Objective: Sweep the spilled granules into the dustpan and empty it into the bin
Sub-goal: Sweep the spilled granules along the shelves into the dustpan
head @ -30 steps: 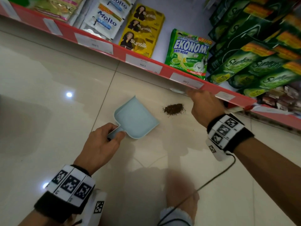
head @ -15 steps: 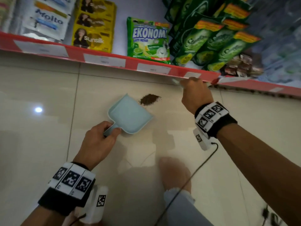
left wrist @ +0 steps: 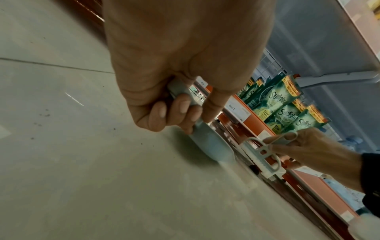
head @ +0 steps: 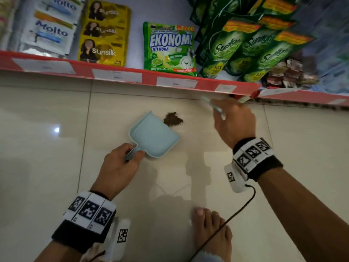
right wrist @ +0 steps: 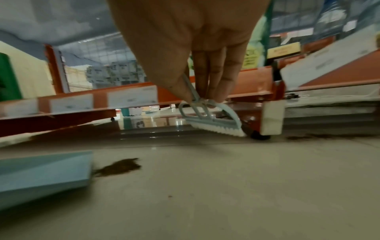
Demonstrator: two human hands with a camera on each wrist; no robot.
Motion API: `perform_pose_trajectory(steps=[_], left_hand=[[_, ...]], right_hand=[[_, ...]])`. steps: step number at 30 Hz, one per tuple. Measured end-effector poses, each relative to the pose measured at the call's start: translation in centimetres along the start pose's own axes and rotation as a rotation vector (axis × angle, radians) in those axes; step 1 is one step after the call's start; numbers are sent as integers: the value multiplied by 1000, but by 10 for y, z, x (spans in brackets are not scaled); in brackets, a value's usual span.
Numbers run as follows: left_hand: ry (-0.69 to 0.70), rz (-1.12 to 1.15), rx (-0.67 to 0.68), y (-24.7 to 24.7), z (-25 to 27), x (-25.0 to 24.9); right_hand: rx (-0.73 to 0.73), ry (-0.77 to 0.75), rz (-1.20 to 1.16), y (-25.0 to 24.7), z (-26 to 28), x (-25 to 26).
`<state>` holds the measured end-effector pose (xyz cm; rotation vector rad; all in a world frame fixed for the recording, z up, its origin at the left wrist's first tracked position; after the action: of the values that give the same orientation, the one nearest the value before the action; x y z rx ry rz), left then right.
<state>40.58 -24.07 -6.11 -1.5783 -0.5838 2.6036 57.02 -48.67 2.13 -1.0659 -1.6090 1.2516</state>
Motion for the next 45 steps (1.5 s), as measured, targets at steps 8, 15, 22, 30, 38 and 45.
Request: perform_pose_trajectory(steps=[8,15,22,30,38,45], left_hand=[[-46,-54,-80,7,15,1],[-91,-76,-121,-7,29,-3],[-73,-34,-140,-16,42,-2],[-49,-45,-122,-28,51,7],[-59,-26,-125,-32,55,15],[-64,-8,-157,-39,61,20]], right_hand=[[205,-46,21,43,5,14],[-12,-112,-60,20,9,31],[134,46,-15,30,-13,3],[199,-250,-123,29,40,74],[167,-136,43,43,-29,70],[349,-463,-157,54,3,89]])
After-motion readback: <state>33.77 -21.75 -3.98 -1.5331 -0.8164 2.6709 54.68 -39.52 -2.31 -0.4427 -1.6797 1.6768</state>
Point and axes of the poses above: each hand's wrist, its own z-axis away from the middle knuckle, its own y-axis out of the palm, x = y × z, the point moved 5 cm from there along -z, towards the middle knuckle, and after that the axes turned 5 degrees about z, right-handed, at the moved point
